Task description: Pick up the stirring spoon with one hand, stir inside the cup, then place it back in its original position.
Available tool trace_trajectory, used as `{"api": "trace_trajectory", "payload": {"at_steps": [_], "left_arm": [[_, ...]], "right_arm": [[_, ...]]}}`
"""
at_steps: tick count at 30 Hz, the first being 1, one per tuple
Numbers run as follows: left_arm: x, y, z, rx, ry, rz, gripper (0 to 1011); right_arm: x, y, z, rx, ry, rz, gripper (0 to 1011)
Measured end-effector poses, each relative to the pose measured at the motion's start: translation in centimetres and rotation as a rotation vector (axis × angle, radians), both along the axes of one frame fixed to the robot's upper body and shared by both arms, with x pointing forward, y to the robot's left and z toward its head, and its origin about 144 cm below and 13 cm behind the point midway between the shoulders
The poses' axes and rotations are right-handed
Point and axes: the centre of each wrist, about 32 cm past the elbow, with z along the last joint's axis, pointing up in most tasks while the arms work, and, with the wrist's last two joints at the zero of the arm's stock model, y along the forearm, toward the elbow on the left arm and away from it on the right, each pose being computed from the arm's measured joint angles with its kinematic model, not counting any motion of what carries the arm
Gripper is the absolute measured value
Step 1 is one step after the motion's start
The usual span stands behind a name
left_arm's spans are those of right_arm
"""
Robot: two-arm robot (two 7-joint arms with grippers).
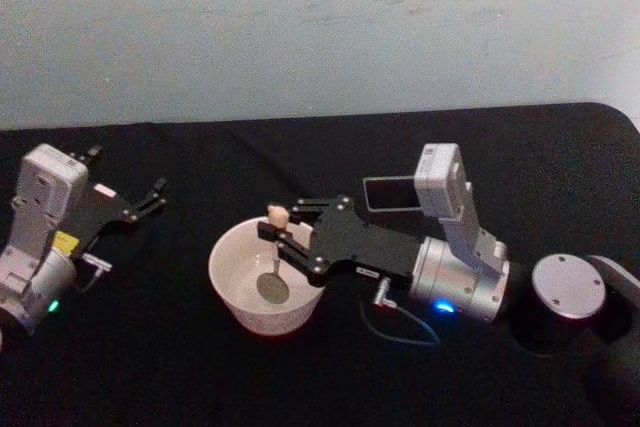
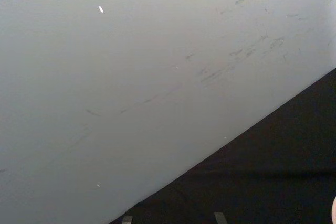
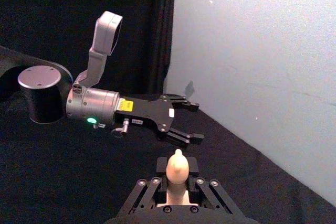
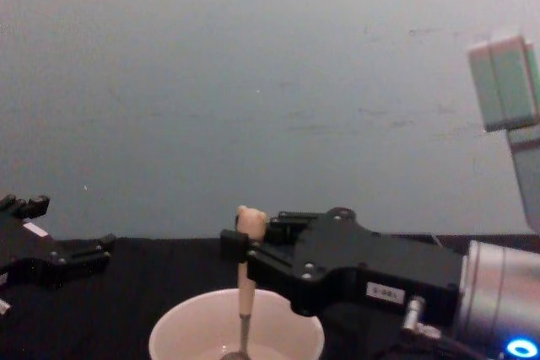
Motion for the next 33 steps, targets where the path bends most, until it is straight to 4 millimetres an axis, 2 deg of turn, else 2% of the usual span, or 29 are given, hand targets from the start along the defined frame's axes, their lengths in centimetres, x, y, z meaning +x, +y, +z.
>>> {"api": "trace_trajectory", "payload": {"at_steps": [10,17,25,33], "left_arm": [[0.0,0.0,0.0,0.000,0.000,0.000,1001],[0.0,0.0,0.0,0.000,0.000,0.000,1001],[0.0,0.0,0.0,0.000,0.000,0.000,1001],[0.0,0.0,0.0,0.000,0.000,0.000,1001]], "right_arm": [[1.1,1.7,-0.1,0.010,0.004,0.001,212],[1.8,2.0,-0.2,0.015,-0.007,-0.024,211],[2.2,1.1,-0.1,0.017,-0.010,-0.066,211],[1.6,-0.3,-0.1,0.015,-0.009,-0.085,212]]}}
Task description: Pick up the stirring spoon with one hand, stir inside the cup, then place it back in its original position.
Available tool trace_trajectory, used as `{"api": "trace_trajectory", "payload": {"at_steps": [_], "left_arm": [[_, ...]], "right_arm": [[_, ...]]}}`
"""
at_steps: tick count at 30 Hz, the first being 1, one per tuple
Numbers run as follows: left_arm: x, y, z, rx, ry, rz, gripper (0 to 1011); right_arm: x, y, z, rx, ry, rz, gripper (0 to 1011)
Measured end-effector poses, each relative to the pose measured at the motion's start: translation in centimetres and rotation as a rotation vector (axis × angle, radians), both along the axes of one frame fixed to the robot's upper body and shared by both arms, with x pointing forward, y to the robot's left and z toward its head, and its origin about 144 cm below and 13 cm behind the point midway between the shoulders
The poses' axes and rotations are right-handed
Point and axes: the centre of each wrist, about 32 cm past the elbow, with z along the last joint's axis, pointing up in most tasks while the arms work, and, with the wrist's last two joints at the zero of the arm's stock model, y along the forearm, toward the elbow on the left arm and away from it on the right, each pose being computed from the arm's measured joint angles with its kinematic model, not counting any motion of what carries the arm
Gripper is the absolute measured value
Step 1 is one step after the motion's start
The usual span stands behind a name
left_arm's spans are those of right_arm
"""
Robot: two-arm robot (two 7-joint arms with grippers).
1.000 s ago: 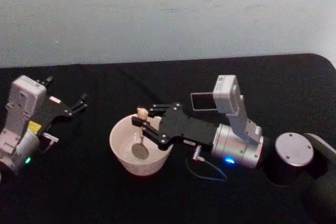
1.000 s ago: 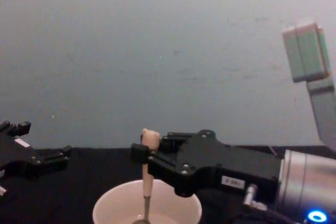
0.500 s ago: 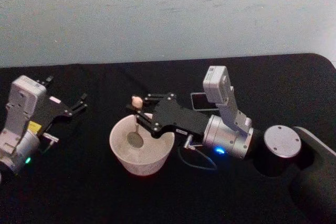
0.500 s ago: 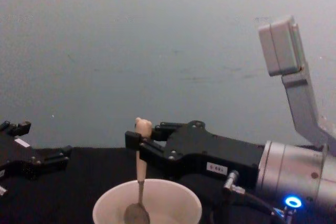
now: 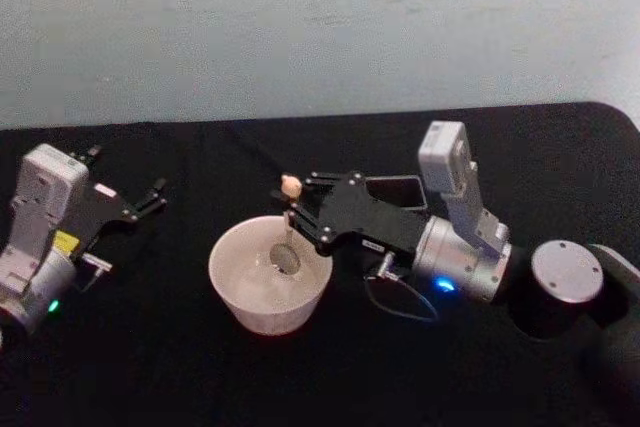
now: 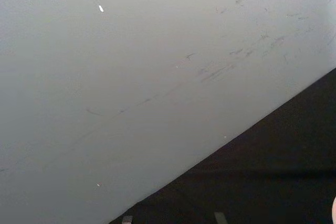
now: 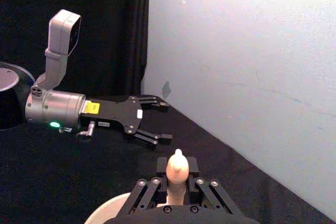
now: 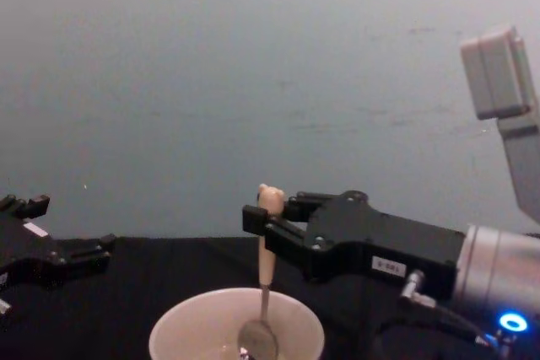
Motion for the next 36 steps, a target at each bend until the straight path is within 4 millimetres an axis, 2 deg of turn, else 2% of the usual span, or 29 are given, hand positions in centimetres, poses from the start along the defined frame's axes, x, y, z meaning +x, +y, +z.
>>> {"api": "trace_trajectory", "payload": {"at_steps": [9,20,36], "left_arm": [[0.0,0.0,0.0,0.000,0.000,0.000,1001],[0.0,0.0,0.0,0.000,0.000,0.000,1001],[0.0,0.0,0.0,0.000,0.000,0.000,1001]], "right_arm": [[-1.1,-0.8,0.1,0.003,0.005,0.017,212],[-2.0,0.1,-0.1,-0.003,0.019,0.077,211],[-0.8,2.1,-0.2,0.013,0.010,0.077,212]]}}
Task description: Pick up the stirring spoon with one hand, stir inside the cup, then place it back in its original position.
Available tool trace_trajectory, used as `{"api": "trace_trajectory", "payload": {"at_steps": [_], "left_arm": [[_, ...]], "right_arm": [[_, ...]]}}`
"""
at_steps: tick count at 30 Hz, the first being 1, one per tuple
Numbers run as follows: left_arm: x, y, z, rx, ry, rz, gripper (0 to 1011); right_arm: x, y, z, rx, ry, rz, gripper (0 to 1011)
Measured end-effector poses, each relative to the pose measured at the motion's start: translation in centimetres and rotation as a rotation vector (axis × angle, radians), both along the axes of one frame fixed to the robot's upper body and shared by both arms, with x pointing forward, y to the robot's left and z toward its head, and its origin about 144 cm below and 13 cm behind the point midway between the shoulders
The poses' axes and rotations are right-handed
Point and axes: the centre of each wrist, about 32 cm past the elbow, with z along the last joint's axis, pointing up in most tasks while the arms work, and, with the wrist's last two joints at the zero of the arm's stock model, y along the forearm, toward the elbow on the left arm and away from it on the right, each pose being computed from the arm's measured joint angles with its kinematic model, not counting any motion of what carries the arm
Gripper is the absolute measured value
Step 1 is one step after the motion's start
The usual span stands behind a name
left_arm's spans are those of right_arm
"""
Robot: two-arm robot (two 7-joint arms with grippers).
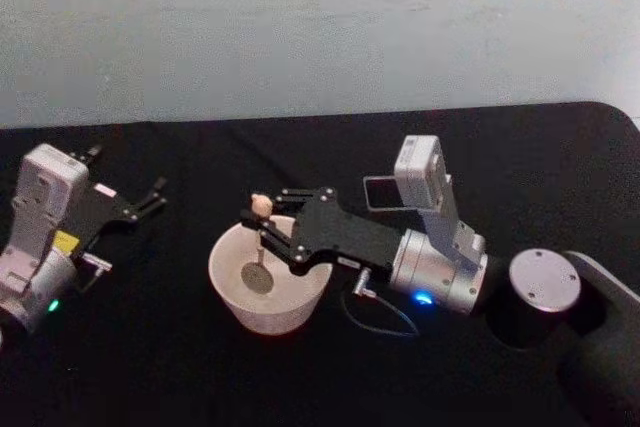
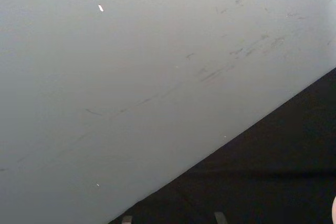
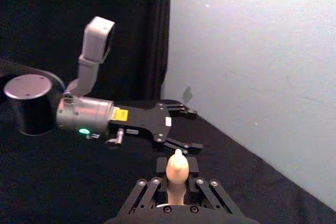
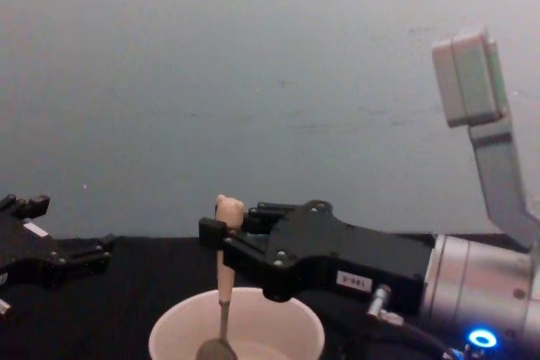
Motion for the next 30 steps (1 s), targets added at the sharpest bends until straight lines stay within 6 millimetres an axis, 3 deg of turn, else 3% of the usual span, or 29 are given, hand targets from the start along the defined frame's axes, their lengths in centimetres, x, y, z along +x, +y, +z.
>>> {"api": "trace_trajectory", "payload": {"at_steps": [14,30], "left_arm": [[0.0,0.0,0.0,0.000,0.000,0.000,1002],[0.0,0.0,0.0,0.000,0.000,0.000,1001]], "right_arm": [[1.0,-0.5,-0.1,0.009,0.003,-0.063,212],[-0.2,-2.8,0.0,-0.010,0.004,-0.075,212]]}}
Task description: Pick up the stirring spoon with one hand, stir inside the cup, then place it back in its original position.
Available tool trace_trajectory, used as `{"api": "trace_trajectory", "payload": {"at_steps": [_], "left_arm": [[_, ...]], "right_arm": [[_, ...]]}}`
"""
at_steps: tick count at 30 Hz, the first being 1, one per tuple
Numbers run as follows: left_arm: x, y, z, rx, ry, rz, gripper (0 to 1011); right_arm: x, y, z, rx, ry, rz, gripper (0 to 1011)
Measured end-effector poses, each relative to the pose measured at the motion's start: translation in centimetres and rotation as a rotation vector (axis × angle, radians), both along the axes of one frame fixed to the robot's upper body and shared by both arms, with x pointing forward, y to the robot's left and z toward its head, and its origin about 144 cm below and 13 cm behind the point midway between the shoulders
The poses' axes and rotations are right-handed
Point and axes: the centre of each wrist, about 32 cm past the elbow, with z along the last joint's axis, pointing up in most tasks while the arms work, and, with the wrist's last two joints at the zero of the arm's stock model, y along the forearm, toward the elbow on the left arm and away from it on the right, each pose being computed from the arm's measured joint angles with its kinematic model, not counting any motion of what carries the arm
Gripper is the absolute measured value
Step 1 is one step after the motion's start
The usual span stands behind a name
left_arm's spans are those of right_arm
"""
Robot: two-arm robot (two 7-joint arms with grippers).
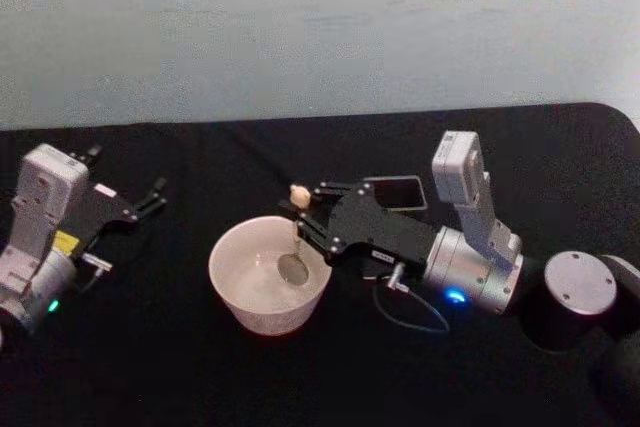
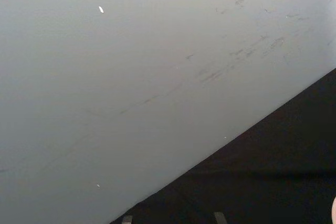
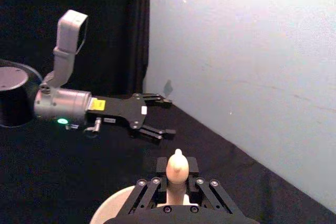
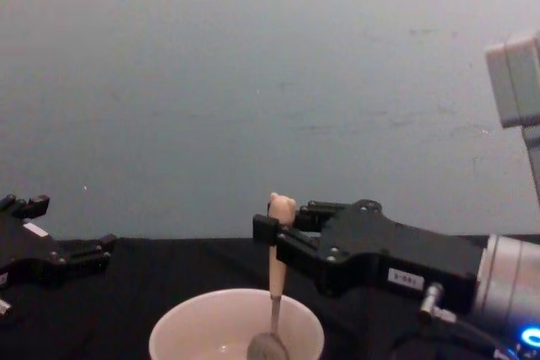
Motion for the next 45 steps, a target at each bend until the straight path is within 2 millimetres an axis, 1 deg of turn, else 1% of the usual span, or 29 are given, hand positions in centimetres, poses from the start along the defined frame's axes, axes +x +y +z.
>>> {"api": "trace_trajectory", "payload": {"at_steps": [5,11,19,27,35,40,45], "left_arm": [[0.0,0.0,0.0,0.000,0.000,0.000,1001],[0.0,0.0,0.0,0.000,0.000,0.000,1001],[0.0,0.0,0.0,0.000,0.000,0.000,1001],[0.0,0.0,0.0,0.000,0.000,0.000,1001],[0.0,0.0,0.0,0.000,0.000,0.000,1001],[0.0,0.0,0.0,0.000,0.000,0.000,1001],[0.0,0.0,0.0,0.000,0.000,0.000,1001]], "right_arm": [[-0.5,-0.2,-0.2,-0.012,0.008,0.018,211],[-0.8,0.1,-0.3,-0.020,0.017,0.037,212],[-0.8,1.3,-0.3,-0.011,0.022,0.081,211],[-0.2,2.6,-0.4,-0.005,0.030,0.094,212],[0.9,3.6,-0.3,0.014,0.031,0.058,211],[1.3,3.6,-0.3,0.018,0.031,0.036,211],[1.5,2.8,-0.3,0.011,0.028,0.008,211]]}}
